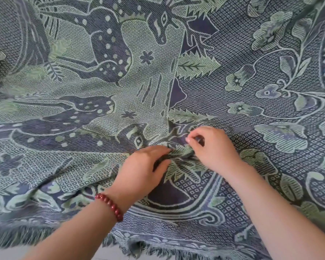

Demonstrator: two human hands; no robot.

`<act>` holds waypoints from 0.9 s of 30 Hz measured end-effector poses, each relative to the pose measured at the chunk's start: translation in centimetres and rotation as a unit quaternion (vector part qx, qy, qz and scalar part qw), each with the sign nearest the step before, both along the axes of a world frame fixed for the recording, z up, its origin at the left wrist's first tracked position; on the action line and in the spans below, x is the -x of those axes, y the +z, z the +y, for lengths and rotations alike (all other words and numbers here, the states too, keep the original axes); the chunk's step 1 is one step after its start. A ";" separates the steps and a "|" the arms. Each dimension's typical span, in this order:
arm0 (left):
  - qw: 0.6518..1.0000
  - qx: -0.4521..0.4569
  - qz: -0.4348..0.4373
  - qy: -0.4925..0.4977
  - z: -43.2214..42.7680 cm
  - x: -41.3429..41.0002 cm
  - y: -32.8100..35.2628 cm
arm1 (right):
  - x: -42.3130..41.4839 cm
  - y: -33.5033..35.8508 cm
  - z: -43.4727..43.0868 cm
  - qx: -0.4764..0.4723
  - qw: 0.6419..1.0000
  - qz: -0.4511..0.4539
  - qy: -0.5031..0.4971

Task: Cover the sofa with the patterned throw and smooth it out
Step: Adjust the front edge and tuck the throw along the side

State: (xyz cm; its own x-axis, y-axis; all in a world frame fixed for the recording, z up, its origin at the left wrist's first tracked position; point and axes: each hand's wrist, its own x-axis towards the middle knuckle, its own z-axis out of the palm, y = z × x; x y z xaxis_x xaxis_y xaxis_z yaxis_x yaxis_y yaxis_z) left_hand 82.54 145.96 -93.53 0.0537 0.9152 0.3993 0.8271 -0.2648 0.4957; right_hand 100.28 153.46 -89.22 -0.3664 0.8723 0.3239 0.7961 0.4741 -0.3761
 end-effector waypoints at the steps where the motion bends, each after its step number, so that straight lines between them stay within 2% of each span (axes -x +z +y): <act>1: 1.000 -0.001 0.004 -0.010 0.1 -0.7 0.0 | -0.5 -0.2 0.1 -0.006 1.000 -0.007 -0.005; 5: 0.997 -0.037 0.019 -0.065 -0.1 -2.9 0.3 | -2.7 -0.1 0.1 -0.008 0.998 -0.034 -0.056; 8: 0.994 -0.035 0.033 -0.095 0.1 -4.0 0.2 | -4.2 0.4 0.0 0.013 0.997 -0.045 -0.058; 15: 0.997 -0.006 0.024 -0.068 0.7 -5.1 -1.6 | -5.5 -0.5 -0.4 0.039 0.993 -0.091 -0.065; 22: 0.997 -0.042 -0.016 -0.055 0.9 -5.9 -2.0 | -7.0 -1.7 0.2 0.056 0.985 -0.108 -0.123; 27: 0.993 -0.082 0.011 -0.085 0.6 -7.6 -2.1 | -7.5 -1.4 0.5 0.066 0.982 -0.095 -0.147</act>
State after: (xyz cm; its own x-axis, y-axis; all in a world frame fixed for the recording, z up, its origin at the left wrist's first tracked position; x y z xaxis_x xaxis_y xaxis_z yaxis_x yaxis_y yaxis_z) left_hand 90.17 146.53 -95.61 0.2118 0.8154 0.5388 0.7733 -0.4769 0.4177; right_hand 107.81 153.97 -90.60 -0.1354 0.9791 0.1517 0.9530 0.1706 -0.2503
